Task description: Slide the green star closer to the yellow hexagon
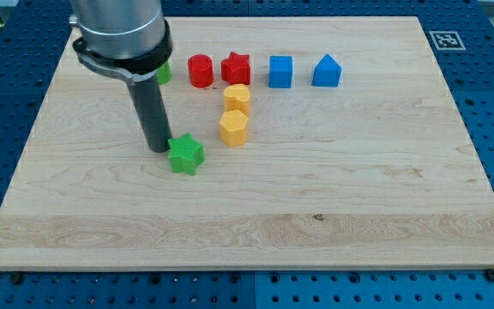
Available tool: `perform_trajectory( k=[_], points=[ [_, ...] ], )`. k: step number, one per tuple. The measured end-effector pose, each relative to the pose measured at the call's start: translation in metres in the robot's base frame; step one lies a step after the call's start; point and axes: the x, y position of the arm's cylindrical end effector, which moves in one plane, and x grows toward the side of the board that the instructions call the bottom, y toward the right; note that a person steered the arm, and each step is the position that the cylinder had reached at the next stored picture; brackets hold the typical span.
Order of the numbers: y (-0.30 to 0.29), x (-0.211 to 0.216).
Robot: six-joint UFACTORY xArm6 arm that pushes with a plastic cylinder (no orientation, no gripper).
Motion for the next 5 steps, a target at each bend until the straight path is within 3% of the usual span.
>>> perform_trajectory(
  k=[5],
  points=[
    [0.007,0.023]
  ],
)
